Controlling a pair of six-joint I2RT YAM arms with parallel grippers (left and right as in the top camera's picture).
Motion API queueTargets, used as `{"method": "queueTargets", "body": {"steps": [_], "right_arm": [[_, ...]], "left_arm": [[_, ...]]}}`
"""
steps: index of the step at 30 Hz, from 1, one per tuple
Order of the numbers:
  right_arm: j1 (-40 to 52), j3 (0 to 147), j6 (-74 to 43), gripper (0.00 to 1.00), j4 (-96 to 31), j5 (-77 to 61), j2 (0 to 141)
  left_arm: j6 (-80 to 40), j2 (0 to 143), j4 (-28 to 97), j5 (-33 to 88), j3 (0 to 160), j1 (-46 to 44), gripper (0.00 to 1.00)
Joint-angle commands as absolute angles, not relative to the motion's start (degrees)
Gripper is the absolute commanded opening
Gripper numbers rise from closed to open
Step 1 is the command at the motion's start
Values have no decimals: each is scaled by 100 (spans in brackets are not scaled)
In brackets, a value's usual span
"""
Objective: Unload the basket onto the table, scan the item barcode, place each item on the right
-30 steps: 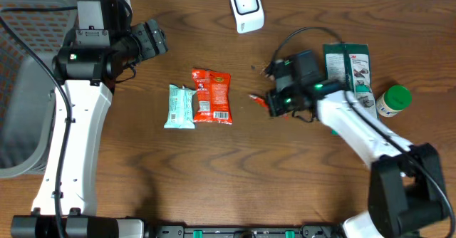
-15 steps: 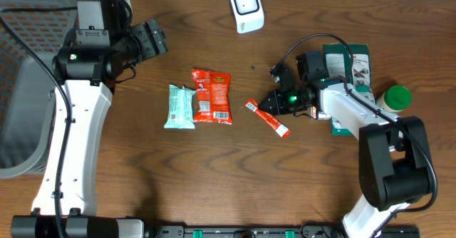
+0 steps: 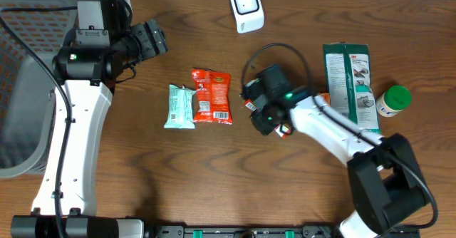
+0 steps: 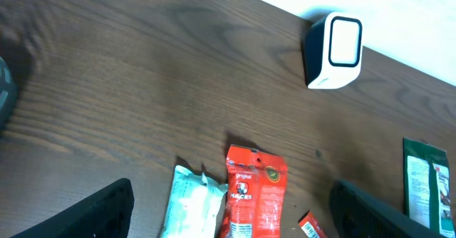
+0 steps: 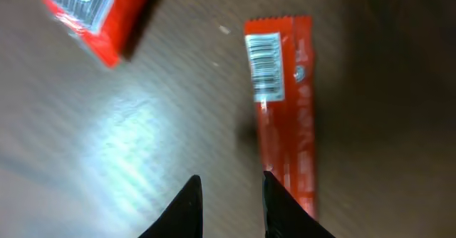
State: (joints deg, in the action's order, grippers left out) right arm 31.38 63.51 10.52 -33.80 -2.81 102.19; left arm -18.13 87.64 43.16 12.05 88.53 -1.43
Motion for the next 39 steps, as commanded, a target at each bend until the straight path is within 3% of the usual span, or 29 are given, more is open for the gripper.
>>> {"method": "queueTargets", "body": {"steps": [1,10,28,35,39], "right_arm": [[3352,6296,1297,23,-3232,1262,10339],[3229,6292,1398,23,-3092,598,10689],[3179,6027,1378,26,-3037,722,10991],[3159,5966,1118,19,-3138,281,10986],[3153,5964,1120,24,-3242,141,10962]], "left_arm": [[-1769,8722,4327,1192,8873,-126,88],[-1769,8722,4327,1192,8873,-126,88],[-1769,8722,4327,1192,8873,-126,88],[-1769,8722,4327,1192,8873,-126,88],[-1769,8722,4327,1192,8873,-126,88]]}}
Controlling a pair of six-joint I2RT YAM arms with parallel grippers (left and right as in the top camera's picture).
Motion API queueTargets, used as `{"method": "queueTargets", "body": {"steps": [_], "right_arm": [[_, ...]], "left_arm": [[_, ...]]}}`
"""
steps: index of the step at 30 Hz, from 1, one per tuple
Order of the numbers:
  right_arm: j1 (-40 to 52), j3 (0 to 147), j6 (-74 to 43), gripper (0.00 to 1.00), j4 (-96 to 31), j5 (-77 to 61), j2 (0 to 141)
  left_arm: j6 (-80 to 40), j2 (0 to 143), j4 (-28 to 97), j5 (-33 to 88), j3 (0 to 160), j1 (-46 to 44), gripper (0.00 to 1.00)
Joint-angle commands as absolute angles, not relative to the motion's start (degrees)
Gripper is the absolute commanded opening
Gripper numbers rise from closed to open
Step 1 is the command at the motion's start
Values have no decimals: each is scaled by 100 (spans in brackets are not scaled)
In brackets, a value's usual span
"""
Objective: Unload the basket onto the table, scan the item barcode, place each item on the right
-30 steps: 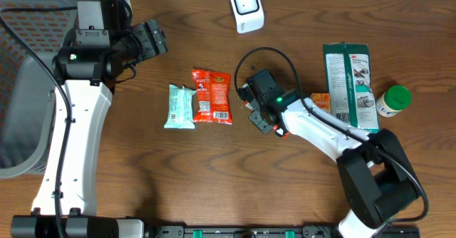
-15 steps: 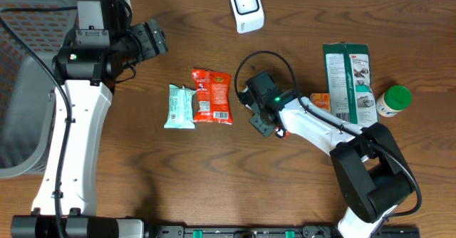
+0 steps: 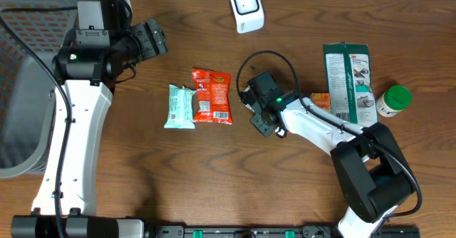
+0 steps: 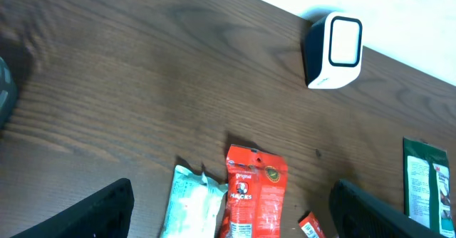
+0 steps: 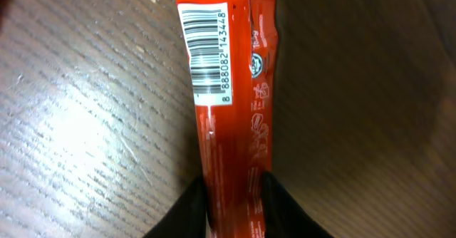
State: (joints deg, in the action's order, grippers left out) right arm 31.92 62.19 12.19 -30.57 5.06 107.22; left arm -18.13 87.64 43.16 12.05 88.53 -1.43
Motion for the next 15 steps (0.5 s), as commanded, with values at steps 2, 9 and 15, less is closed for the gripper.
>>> {"method": "queueTargets", "body": {"steps": [2,9,15], "right_arm": [[3146,5944,1122,26,-3260,174,10962],[3142,5889,1120,27,-3271,436,10975],[3133,5885,1057,6,-3304,421,10975]], "left_arm": [[-1772,8722,4327,1192,8873,-126,88],[-1769,8722,4327,1192,8873,-126,88],[-1772,8722,4327,1192,8873,-126,88]]}}
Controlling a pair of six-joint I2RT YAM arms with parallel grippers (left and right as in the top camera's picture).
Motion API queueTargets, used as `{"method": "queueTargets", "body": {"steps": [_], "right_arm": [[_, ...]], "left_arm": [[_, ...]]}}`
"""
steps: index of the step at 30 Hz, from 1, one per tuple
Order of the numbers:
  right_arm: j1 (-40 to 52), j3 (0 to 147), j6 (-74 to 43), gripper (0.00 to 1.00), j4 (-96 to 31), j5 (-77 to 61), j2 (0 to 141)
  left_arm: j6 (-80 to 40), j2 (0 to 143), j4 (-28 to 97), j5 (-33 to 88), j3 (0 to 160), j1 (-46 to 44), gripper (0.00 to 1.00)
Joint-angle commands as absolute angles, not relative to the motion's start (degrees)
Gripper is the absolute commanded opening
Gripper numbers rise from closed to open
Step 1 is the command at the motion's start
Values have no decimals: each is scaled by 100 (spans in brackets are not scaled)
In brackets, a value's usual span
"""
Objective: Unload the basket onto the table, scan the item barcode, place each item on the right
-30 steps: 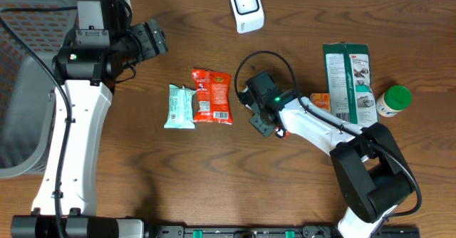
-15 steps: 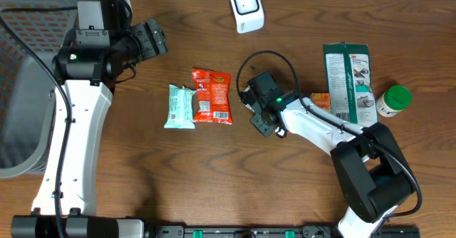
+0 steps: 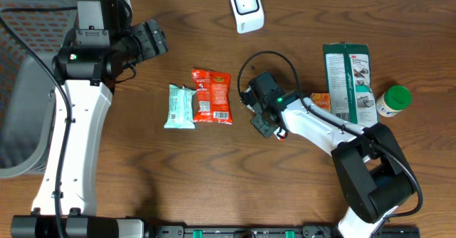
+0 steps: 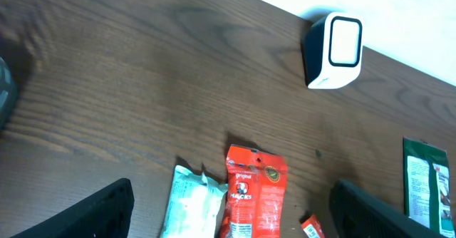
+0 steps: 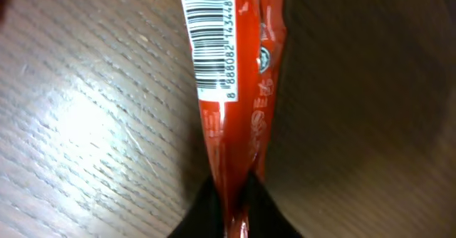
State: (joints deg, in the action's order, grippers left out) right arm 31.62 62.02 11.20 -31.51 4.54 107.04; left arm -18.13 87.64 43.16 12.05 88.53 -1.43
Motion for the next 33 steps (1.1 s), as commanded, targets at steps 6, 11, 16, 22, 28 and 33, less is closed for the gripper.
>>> {"method": "queueTargets", "body": {"steps": [6,11,16,22,28,33], "right_arm": [[2954,5975,926,1,-3339,-449,10890],[2606,6300,639,1,-3590,-1979,10473],[1979,6309,102,1,-3594,-3367,10256],[1514,6287,-329,1,-3492,-4333,10481],[1369,6281,-384,1,-3041,-4904,10925],[1356,6281,-373,1,-2637,-4950,11378]], "left_arm": [[-1769,8722,4327,1192,8873,-126,88],[-1769,8722,4327,1192,8873,-126,88],[-1769,8722,4327,1192,8873,-126,88],[-1769,8722,4327,1192,8873,-126,88],[-1769,8722,4327,1192,8873,-126,88],[-1769,8722,4327,1192,8873,-126,88]]}}
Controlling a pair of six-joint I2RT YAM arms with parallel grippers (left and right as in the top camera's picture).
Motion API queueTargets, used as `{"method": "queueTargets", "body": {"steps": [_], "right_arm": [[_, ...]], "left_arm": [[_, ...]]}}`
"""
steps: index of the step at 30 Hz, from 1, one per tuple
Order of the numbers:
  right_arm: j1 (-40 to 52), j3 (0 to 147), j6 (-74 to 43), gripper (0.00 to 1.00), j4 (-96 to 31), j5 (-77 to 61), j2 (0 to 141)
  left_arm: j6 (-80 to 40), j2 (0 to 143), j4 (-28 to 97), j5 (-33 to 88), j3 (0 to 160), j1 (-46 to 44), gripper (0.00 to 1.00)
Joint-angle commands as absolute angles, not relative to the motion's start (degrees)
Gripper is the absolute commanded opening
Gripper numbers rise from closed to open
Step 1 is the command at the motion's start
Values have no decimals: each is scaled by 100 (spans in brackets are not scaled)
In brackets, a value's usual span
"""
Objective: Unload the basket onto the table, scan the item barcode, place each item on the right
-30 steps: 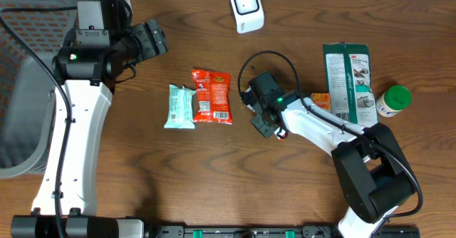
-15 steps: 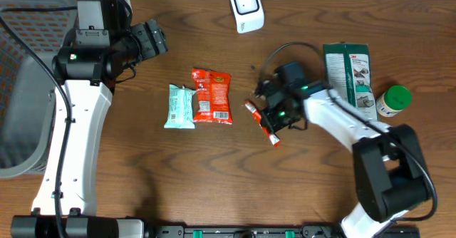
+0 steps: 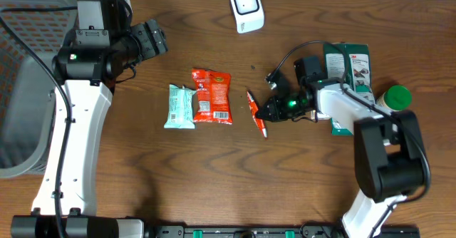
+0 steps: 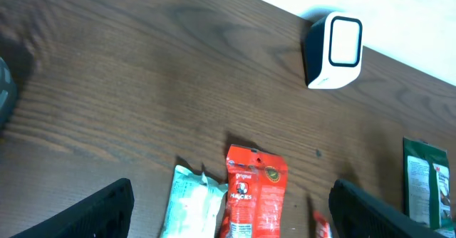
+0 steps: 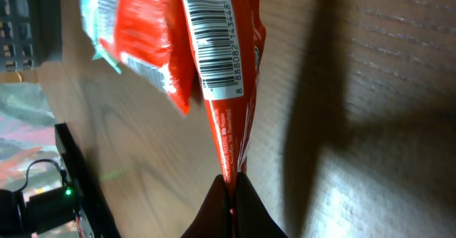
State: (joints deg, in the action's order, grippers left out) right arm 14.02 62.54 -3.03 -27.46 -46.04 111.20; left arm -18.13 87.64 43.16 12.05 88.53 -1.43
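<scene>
A thin red stick packet [image 3: 254,107] hangs edge-up just right of the red pouch, with my right gripper [image 3: 268,114] shut on its lower end. The right wrist view shows its white barcode label [image 5: 212,44] facing the camera and the black fingertips [image 5: 222,199] pinched on the packet's end. The white barcode scanner [image 3: 246,8] stands at the table's far edge, window facing up in the overhead view; the left wrist view also shows the scanner [image 4: 335,49]. My left gripper [image 3: 158,40] hovers at the far left, open and holding nothing.
A red snack pouch [image 3: 211,95] and a pale green packet [image 3: 180,107] lie side by side mid-table. A green 3M package [image 3: 348,70] and a green-capped bottle [image 3: 394,100] sit at the right. A grey mesh basket [image 3: 21,88] is at the left edge.
My right wrist has turned onto its side and the arm now reaches in from the right. The red stick packet is held up on edge, closer to the red pouch. The left arm has not moved.
My right gripper was open over the flat red stick packet. Then its fingers stood astride the packet's lower part. Then they were shut on it. Now the packet is held on edge, barcode facing the wrist camera.
</scene>
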Motion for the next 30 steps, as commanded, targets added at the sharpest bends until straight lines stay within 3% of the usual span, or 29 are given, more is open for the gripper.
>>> {"method": "queueTargets", "body": {"steps": [1,7,11,14,23,30], "right_arm": [[1339,6281,-357,1,-2571,-4932,11463],[1135,6281,-106,2,-2462,-4687,11594],[1035,6281,8,18,-2469,-4676,11594],[976,6283,10,35,-2467,-4646,11594],[1041,6731,-12,37,-3199,-3299,10954],[1831,6873,-454,35,-4056,-1625,10047]], "left_arm": [[-1769,8722,4327,1192,8873,-126,88],[-1769,8722,4327,1192,8873,-126,88],[-1769,8722,4327,1192,8873,-126,88],[-1769,8722,4327,1192,8873,-126,88],[-1769,8722,4327,1192,8873,-126,88],[-1769,8722,4327,1192,8873,-126,88]]}}
